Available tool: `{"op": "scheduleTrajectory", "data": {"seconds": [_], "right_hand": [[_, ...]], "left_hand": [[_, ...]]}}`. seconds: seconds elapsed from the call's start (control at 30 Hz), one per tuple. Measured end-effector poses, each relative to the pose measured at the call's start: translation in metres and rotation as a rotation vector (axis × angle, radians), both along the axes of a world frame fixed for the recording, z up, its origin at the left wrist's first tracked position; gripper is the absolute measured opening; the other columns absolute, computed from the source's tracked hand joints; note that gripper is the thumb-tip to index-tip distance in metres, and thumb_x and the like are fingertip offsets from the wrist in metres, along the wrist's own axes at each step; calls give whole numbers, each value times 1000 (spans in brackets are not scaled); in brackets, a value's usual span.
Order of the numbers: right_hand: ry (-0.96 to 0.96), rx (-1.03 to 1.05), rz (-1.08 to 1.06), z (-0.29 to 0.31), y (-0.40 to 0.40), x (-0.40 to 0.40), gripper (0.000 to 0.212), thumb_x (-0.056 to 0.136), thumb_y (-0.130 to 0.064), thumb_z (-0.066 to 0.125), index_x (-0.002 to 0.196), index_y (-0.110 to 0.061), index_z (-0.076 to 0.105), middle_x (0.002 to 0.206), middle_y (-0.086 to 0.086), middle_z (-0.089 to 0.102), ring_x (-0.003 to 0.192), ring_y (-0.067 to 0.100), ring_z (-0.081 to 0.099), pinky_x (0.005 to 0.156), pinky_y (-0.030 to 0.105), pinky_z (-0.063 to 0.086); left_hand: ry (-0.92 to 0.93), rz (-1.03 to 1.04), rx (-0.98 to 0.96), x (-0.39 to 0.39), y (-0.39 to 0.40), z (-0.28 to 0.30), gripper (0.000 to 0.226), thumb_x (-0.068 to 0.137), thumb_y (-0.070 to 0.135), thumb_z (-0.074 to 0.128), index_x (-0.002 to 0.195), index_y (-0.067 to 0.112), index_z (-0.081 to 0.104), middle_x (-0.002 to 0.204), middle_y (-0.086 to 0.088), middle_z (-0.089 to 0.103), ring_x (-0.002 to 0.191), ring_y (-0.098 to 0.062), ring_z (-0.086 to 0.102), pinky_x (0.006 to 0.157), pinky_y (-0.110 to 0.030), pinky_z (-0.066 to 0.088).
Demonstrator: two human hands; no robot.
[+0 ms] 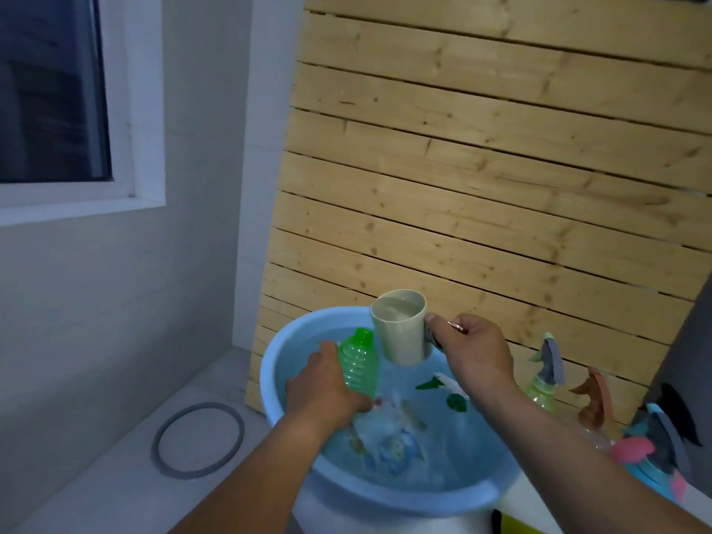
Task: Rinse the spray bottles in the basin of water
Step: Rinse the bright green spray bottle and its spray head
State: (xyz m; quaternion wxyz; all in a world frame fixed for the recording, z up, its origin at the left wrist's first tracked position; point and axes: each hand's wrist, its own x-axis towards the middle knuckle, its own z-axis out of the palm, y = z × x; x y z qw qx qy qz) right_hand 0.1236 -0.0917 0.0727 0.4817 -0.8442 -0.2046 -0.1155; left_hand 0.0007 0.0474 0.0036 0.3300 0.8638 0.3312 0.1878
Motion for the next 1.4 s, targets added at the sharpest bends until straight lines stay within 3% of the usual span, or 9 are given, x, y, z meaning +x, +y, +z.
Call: {"op": "scheduleTrajectory", "data": {"seconds": [1.4], "right_hand": [[-153,-171,39,21,-11,-10,41,84,-50,66,59,-20,55,54,-6,54,53,13,46,50,28,32]], "left_hand": [[9,-8,22,0,0,-1,69,62,47,82,104,27,31,108,4,54,99,-24,59,85,-38,45]]}}
